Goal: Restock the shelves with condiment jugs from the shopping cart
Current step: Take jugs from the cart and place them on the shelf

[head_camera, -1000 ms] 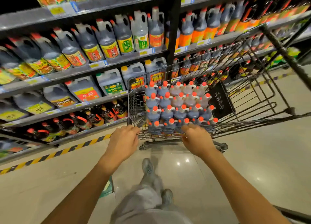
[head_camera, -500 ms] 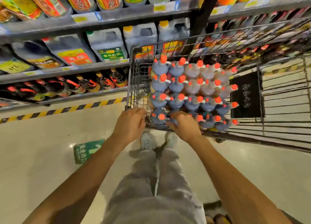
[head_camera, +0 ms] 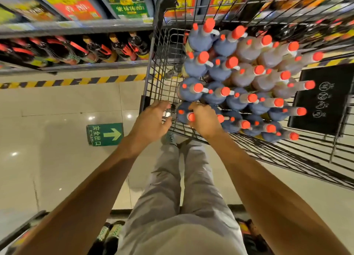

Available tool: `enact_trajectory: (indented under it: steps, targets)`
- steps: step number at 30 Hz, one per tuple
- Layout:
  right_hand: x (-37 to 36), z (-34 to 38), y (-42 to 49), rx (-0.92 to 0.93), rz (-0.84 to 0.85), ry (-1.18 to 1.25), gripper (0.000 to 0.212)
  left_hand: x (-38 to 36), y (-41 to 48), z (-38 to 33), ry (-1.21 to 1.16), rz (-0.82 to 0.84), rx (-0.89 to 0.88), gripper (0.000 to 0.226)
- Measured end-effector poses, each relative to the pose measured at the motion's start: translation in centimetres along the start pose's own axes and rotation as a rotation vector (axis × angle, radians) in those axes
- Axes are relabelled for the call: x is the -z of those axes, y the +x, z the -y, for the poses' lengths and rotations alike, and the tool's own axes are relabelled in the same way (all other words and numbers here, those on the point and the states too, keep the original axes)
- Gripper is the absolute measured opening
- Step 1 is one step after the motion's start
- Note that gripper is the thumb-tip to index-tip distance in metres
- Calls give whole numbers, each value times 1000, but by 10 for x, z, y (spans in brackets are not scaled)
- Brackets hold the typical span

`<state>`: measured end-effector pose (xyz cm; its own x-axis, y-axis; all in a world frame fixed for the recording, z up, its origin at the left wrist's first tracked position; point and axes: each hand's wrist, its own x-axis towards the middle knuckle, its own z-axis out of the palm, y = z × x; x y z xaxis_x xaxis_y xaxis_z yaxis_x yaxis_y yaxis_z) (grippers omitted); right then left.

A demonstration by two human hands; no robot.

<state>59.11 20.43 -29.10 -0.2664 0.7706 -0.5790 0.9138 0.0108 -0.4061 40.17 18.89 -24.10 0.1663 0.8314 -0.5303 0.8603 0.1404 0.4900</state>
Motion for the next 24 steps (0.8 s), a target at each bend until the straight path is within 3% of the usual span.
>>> enact_trajectory:
  steps: [4,7,10,15,20,24]
  targets:
    - [-1,-2,-2,33,-30,-7,20,-7,0,2,-28,24,12,39]
    - [6,-7,-10,98,-103,34,20,-8,3,5,-70,50,43,49]
    - [27,-9,-28,180,-203,222,24,-4,6,6,-135,106,66,72]
    - [78,1,-37,191,-338,589,12,3,10,1,-349,223,45,104]
    - [120,4,-27,234,-293,795,12,13,19,-15,-625,222,38,107]
    - [132,8,-22,185,-283,970,18,23,25,-28,-654,147,57,101]
